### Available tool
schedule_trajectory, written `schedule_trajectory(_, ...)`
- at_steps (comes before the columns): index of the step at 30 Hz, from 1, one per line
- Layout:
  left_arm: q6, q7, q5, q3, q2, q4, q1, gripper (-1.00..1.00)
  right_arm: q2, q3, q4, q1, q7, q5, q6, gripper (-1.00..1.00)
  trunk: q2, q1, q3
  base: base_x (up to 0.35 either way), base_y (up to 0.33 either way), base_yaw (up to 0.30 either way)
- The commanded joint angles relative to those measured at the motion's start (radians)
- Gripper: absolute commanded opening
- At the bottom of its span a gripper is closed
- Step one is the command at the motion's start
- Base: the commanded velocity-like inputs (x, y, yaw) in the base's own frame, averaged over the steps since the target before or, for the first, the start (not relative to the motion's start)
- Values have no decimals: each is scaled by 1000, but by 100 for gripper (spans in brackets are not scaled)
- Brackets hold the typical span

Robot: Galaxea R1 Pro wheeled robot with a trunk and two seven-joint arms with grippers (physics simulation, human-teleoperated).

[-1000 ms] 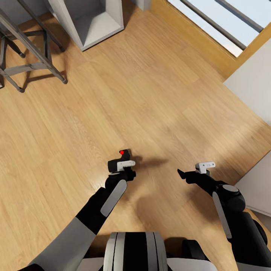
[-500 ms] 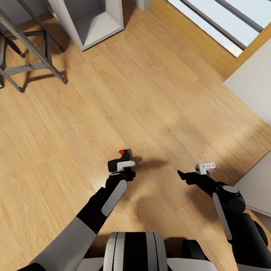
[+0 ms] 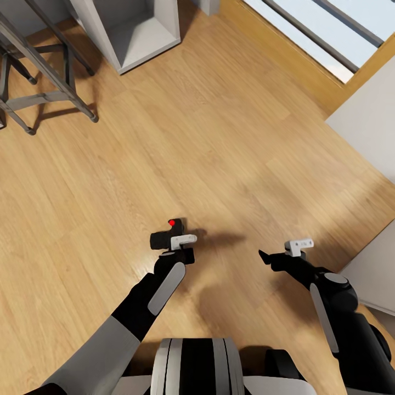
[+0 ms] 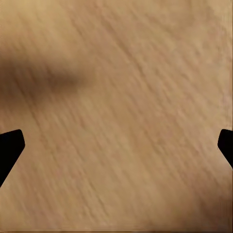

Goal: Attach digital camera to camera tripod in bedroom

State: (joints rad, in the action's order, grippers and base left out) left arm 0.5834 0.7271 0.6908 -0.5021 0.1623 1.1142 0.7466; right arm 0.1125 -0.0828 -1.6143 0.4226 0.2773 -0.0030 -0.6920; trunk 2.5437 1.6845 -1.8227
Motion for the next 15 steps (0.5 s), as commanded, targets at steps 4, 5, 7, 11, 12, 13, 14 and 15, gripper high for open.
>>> schedule_trajectory(4, 9, 9, -2, -1, -2, 1, 0, -100, 0, -2, -1, -9, 5, 0, -4, 100, 0, 0, -1, 0, 0, 0)
schedule_trajectory(5, 9, 9, -2, -1, -2, 1, 0, -100, 0, -2, -1, -11, 5, 0, -3, 100, 0, 0, -1, 0, 0, 0)
schedule_trajectory(7, 9, 9, -1, -1, -2, 1, -1, -100, 0, -2, -1, -12, 5, 0, -3, 100, 0, 0, -1, 0, 0, 0)
schedule_trajectory(11, 9, 10, -1, -1, -2, 2, -4, -100, 1, -2, -1, -13, 5, 0, -3, 100, 0, 0, -1, 0, 0, 0)
schedule_trajectory(12, 10, 23, -2, -2, -9, 68, -27, -100, 0, 3, -1, -14, 5, 0, -7, 100, 0, 0, 3, 0, 0, 0)
schedule_trajectory(13, 10, 23, -2, -2, -9, 68, -27, -100, 0, 4, -1, -15, 5, 0, -7, 100, 0, -1, 7, 0, 0, 0)
schedule_trajectory(14, 10, 23, -2, -2, -9, 68, -27, -100, -1, 6, -1, -16, 5, 0, -7, 100, -1, -1, 11, 0, 0, 0)
schedule_trajectory(15, 10, 23, -2, -2, -9, 68, -27, -100, -2, 8, -1, -18, 6, 0, -7, 100, -1, -2, 15, 0, 0, 0)
